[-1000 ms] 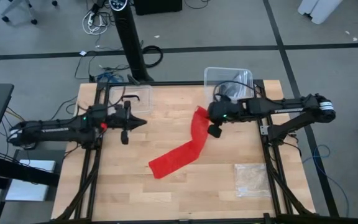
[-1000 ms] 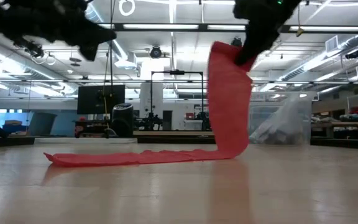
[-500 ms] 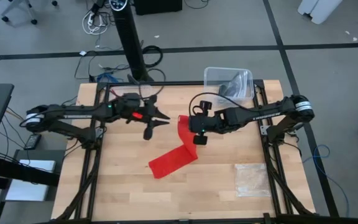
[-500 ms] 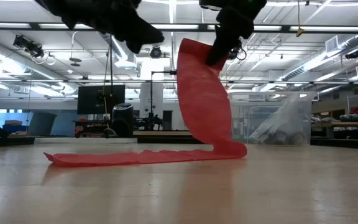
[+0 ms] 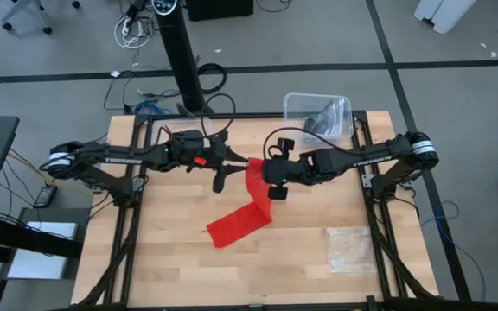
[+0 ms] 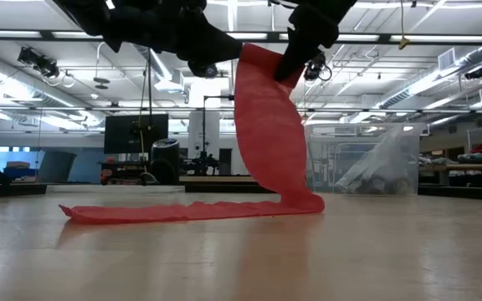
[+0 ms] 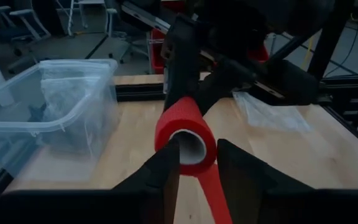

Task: Roll bandage
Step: Roll the red bandage

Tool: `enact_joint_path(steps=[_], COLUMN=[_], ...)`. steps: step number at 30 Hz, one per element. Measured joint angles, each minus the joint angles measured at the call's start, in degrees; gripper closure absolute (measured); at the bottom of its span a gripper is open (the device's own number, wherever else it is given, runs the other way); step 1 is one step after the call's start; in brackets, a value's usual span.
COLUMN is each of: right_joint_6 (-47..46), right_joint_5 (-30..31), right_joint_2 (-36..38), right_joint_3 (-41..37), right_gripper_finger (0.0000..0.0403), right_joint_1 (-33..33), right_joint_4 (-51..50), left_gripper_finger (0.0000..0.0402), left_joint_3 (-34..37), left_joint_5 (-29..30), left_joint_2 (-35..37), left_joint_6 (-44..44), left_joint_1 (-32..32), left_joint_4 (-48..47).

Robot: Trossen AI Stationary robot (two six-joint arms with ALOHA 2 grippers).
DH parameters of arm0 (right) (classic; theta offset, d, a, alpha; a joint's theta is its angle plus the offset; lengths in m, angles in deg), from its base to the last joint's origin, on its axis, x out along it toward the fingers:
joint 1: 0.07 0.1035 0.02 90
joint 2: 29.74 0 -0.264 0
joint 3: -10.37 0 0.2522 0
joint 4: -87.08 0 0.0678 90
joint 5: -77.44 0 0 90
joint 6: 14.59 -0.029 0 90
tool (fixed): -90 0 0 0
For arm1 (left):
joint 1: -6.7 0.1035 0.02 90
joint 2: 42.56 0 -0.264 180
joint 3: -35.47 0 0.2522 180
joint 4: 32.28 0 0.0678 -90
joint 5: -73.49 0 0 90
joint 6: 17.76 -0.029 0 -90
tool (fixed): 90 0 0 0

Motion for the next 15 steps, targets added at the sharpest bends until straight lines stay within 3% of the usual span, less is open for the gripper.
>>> enact_joint_path(steps=[10,15], right_joint_6=[1.2,1.2], right_joint_5=[-0.5,-0.8], right_joint_2=[0.0,0.0], right_joint_3=[-0.1,-0.1], right_gripper_finger=[0.0357,0.0357], right_joint_1=[-0.1,-0.3], right_joint_4=[2.0,2.9], left_gripper_finger=[0.0291,0.0318], left_joint_3=[0.0,0.0], left_joint_5=[0.1,0.1], left_joint_2=[-0.1,-0.1], left_joint_6=[1.0,1.3], left_joint_1=[0.0,0.0], left_joint_4=[0.5,0.8])
